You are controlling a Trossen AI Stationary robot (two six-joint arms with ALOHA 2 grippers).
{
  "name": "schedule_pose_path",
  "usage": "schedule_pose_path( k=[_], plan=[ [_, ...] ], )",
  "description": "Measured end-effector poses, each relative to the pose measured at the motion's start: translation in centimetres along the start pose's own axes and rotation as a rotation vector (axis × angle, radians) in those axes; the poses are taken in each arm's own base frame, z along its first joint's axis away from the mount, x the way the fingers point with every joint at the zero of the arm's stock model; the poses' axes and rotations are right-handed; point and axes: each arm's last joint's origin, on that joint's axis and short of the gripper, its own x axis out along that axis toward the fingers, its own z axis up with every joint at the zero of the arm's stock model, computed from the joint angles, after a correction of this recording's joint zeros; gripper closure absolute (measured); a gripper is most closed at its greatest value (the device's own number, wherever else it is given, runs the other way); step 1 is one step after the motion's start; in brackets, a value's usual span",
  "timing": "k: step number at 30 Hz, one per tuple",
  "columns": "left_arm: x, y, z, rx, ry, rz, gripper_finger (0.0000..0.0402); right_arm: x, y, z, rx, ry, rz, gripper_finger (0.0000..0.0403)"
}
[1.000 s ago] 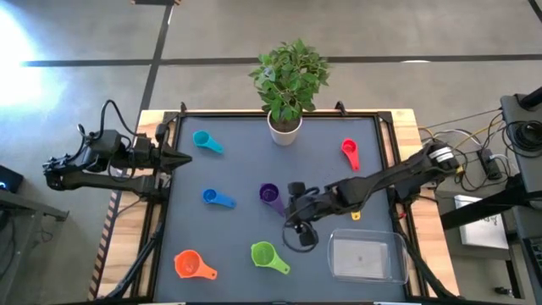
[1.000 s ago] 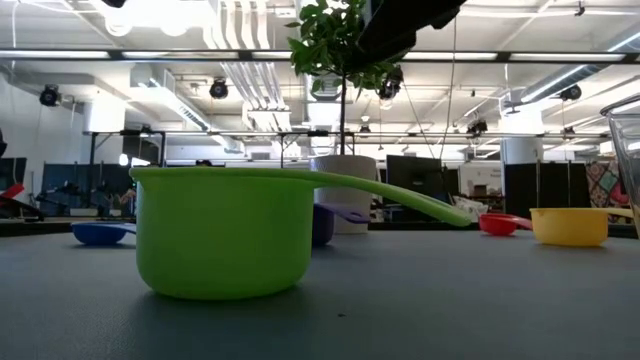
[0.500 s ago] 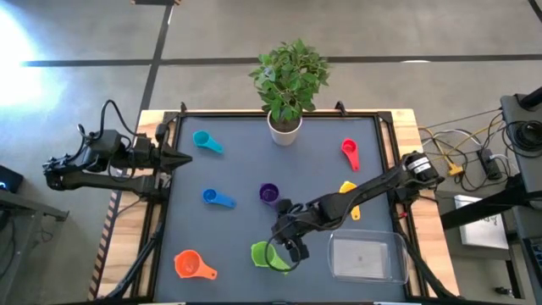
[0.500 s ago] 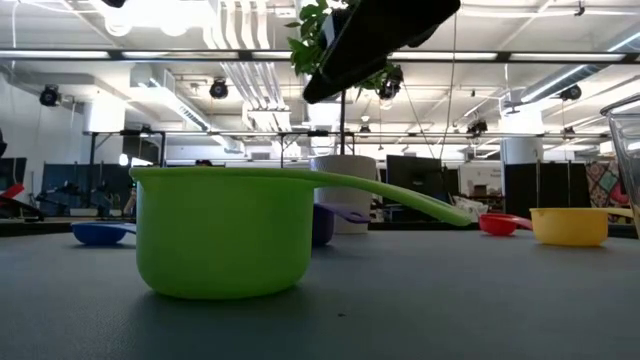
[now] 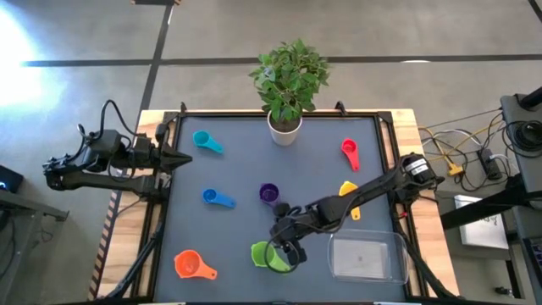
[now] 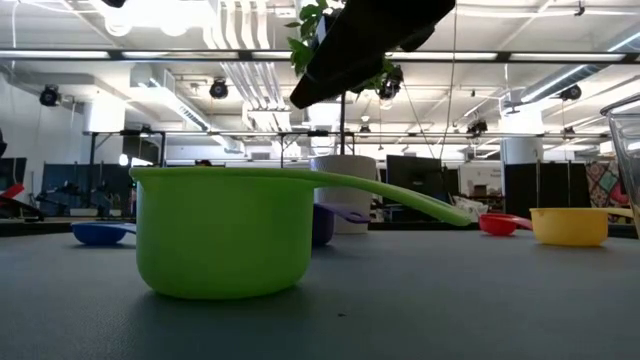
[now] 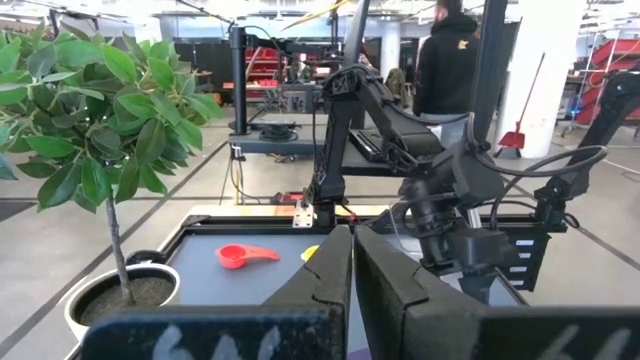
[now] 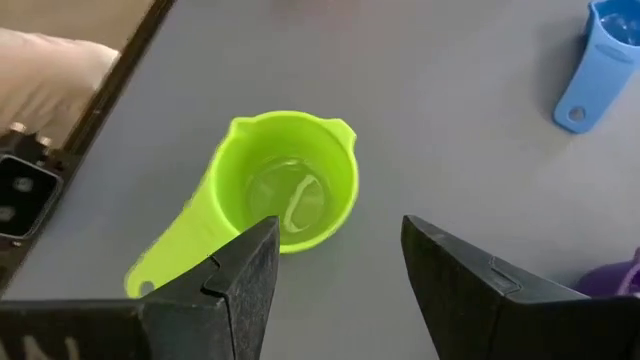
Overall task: Nest measuring cups in basket
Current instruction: Stack the green measuring cup on top of the orange measuring cup
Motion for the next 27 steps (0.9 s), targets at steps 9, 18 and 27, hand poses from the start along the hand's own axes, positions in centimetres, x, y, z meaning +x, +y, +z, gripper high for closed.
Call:
schedule_pose_path(
  k=[9,18,27],
  plan=[
    [0.0,0.0,0.0,0.000,0.000,0.000,0.0402,0.0,1.3,-0.2,-0.019,0.000,0.019,0.0202],
    [0.0,0.0,0.0,0.000,0.000,0.000,0.0402,0.0,1.6,-0.1,-0.001,-0.010,0.019,0.0202],
    [0.0,0.0,0.0,0.000,0.000,0.000,0.0402,0.0,1.7,0.0,0.037,-0.019,0.020,0.0202]
  ],
)
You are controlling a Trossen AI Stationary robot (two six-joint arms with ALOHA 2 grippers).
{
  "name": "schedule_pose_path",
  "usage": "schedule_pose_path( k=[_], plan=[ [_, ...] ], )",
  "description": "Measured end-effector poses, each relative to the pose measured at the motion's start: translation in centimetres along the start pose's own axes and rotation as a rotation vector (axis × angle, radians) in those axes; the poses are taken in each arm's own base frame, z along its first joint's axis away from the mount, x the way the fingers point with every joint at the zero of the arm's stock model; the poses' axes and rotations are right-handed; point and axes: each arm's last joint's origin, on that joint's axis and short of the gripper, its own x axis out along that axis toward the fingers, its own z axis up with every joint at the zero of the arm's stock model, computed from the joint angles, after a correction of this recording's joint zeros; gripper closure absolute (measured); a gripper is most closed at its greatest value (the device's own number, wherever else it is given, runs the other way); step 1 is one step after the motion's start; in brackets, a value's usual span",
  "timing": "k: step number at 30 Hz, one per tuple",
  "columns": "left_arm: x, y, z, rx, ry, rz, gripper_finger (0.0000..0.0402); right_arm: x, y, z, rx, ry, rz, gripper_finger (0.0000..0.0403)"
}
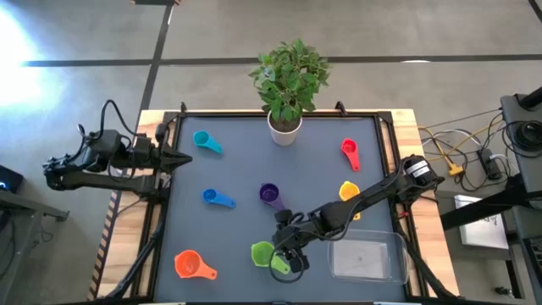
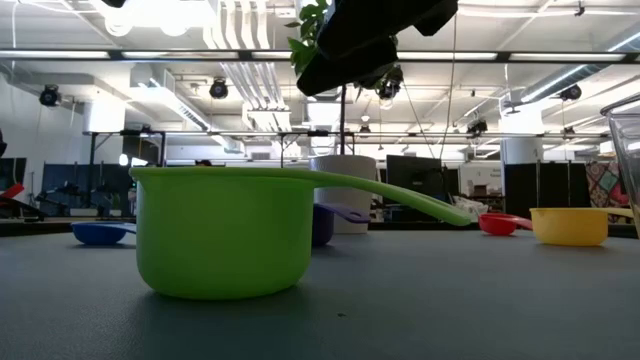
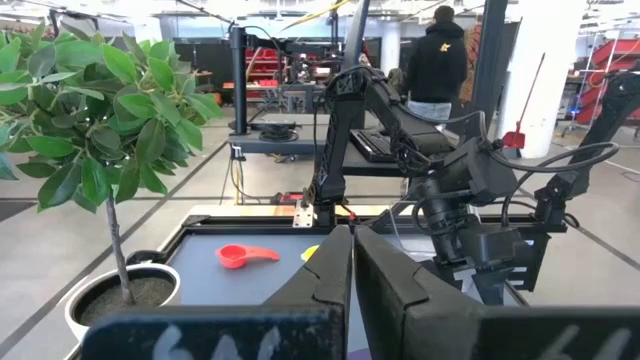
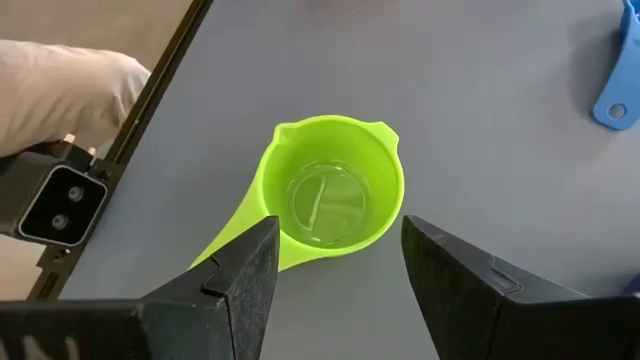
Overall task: Nest measuring cups in basket
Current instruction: Stack the green measuring cup on top of the orange measuring cup
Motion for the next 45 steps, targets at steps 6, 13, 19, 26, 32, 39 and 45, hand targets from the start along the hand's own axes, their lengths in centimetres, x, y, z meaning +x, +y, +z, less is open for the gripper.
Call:
schedule_pose_path(
  k=[6,13,19,26,32,39,45],
  plan=[
    [0.0,0.0,0.0,0.000,0.000,0.000,0.0402,0.0,0.1,0.3,0.018,-0.030,0.006,0.0202],
    [0.0,0.0,0.0,0.000,0.000,0.000,0.0402,0.0,0.1,0.3,0.041,-0.038,0.007,0.0202],
    [0.0,0.0,0.0,0.000,0.000,0.000,0.0402,1.1,-0.2,0.0,0.048,-0.031,0.000,0.0202],
    [0.0,0.0,0.0,0.000,0.000,0.000,0.0402,2.5,-1.4,-0.4,0.068,-0.014,-0.022,0.0202],
    [0.0,0.0,0.0,0.000,0.000,0.000,0.0402,2.6,-2.2,-0.3,0.081,-0.020,-0.035,0.0202],
    [0.0,0.0,0.0,0.000,0.000,0.000,0.0402,2.6,-2.1,0.0,0.106,-0.048,-0.031,0.0202],
    [0.0,0.0,0.0,0.000,0.000,0.000,0.0402,2.6,-2.5,0.0,0.114,-0.056,-0.093,0.0202]
  ],
)
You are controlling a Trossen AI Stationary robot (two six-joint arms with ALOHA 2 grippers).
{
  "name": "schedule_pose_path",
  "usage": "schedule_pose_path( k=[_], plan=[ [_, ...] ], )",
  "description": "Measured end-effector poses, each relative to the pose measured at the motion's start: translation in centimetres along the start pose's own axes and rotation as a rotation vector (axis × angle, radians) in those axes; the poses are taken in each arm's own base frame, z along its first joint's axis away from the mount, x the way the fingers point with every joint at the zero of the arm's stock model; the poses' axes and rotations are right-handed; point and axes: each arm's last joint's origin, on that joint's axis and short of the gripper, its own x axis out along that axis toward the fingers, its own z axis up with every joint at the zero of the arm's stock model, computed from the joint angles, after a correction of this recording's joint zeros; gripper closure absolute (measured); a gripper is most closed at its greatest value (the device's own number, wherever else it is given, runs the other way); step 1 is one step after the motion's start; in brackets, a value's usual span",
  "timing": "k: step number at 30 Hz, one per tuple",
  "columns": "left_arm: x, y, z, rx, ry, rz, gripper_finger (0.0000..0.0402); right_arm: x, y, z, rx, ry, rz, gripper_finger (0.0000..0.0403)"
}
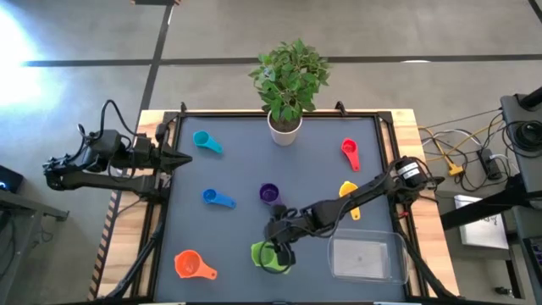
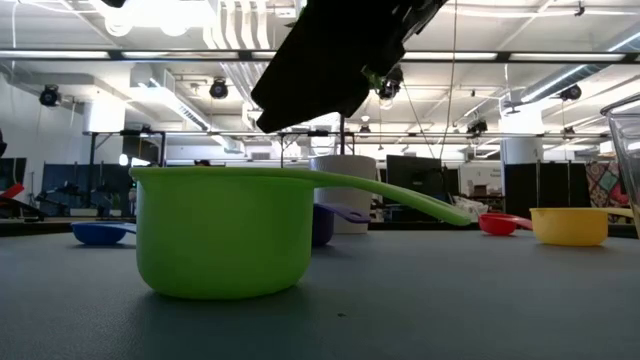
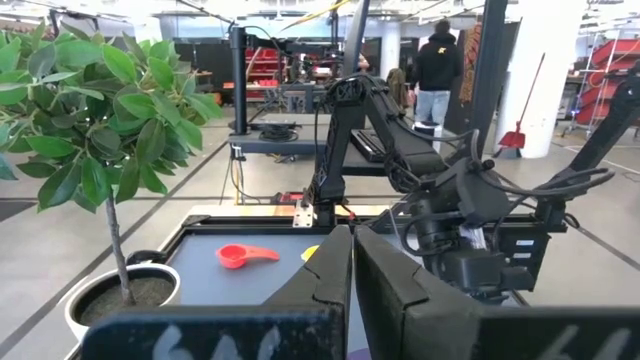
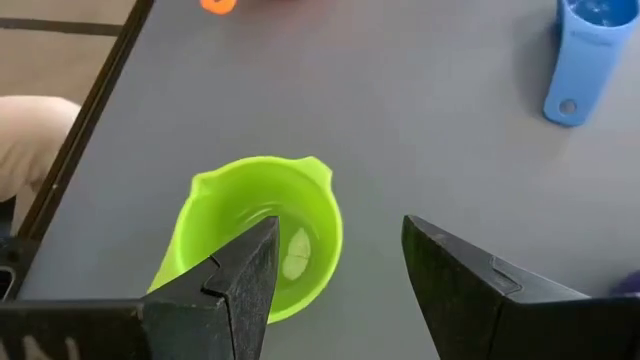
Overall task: Nest measuring cups in basket
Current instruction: Stack the green measuring cup on top of the orange measuring cup
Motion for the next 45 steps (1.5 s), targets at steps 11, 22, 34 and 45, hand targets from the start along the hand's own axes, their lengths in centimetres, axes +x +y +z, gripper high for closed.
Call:
schedule_pose_path(
  k=[11,22,34,45],
  plan=[
    [0.0,0.0,0.0,0.000,0.000,0.000,0.0402,1.8,-0.8,-1.1,0.042,0.050,-0.016,0.0202],
    [0.0,0.0,0.0,0.000,0.000,0.000,0.0402,3.8,-1.1,-2.7,0.057,0.109,-0.020,0.0202],
    [0.0,0.0,0.0,0.000,0.000,0.000,0.0402,3.4,-1.0,-2.2,0.038,0.090,0.009,0.0242],
    [0.0,0.0,0.0,0.000,0.000,0.000,0.0402,3.0,-0.8,-1.1,0.000,0.067,0.017,0.0389]
  ],
)
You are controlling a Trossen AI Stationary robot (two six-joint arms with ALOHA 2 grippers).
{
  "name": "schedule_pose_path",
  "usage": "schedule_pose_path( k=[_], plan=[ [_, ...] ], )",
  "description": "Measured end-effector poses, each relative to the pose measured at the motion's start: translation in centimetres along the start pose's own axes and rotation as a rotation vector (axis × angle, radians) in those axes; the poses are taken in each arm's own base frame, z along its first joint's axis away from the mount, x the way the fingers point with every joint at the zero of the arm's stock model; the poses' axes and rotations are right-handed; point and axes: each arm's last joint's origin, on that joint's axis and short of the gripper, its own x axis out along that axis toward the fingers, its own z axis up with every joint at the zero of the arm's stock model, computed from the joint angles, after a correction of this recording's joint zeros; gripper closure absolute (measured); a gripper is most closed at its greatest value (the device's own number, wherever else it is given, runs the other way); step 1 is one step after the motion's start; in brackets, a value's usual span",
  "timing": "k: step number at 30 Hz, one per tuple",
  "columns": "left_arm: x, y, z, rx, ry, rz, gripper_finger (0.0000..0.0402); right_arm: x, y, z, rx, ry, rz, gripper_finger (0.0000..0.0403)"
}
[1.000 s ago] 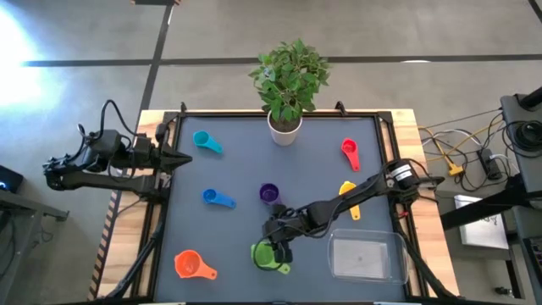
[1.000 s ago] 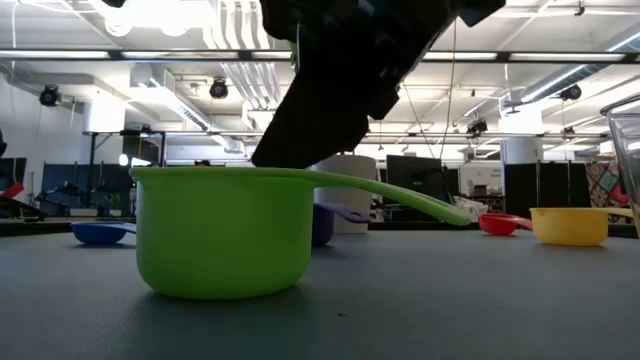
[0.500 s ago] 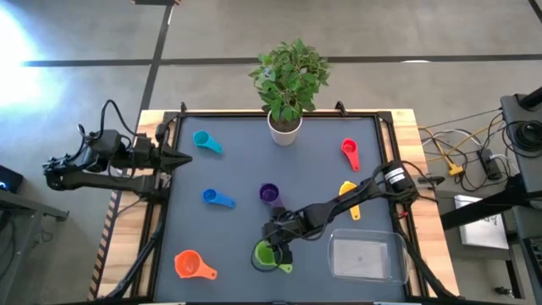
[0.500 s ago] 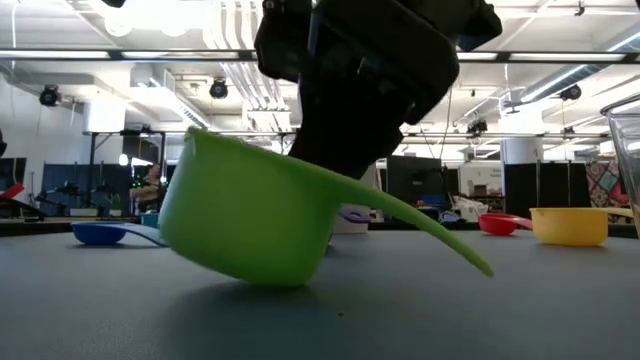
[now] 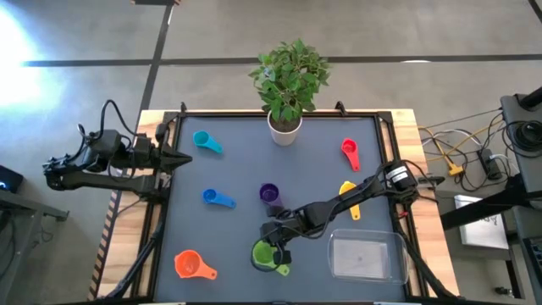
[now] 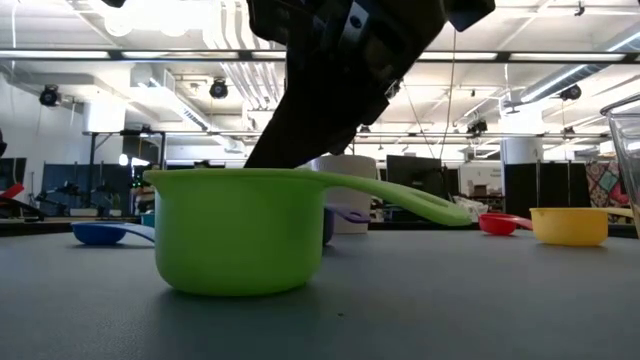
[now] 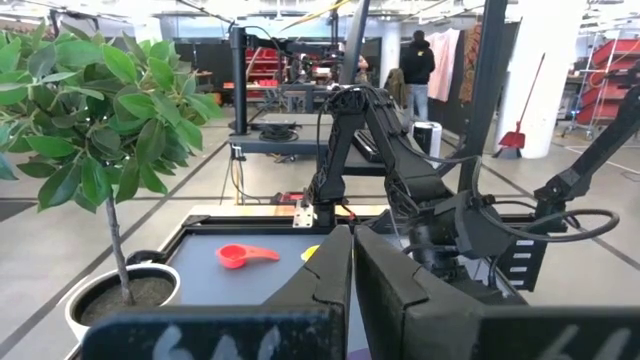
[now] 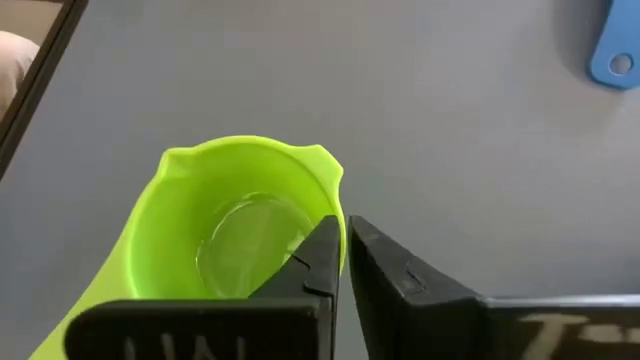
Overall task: Nest measuring cups in basket
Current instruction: Stack the green measuring cup on top of the orange measuring cup
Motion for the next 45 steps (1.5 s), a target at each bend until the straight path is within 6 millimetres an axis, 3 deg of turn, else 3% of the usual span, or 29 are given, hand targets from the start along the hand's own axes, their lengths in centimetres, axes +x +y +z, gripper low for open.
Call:
schedule_pose_path(
  k=[6,14,18,37,45],
  plan=[
    [-0.01,0.00,0.01,0.000,0.000,-0.001,0.0402,-0.20,0.02,0.52,0.017,-0.013,0.003,0.0364],
    [-0.01,0.00,0.01,0.000,0.000,0.000,0.0402,-0.30,0.05,0.69,0.022,-0.007,0.020,0.0265],
    [-0.01,0.00,0.01,0.000,0.000,-0.001,0.0402,-0.30,-0.14,0.42,0.057,0.023,0.012,0.0238],
    [-0.01,0.00,0.01,0.000,0.000,-0.001,0.0402,-0.30,-0.24,-0.10,0.056,0.074,0.007,0.0288],
    [-0.01,0.00,0.01,0.000,0.000,-0.001,0.0402,-0.30,-0.15,-0.14,0.065,0.082,0.041,0.0278]
  ],
)
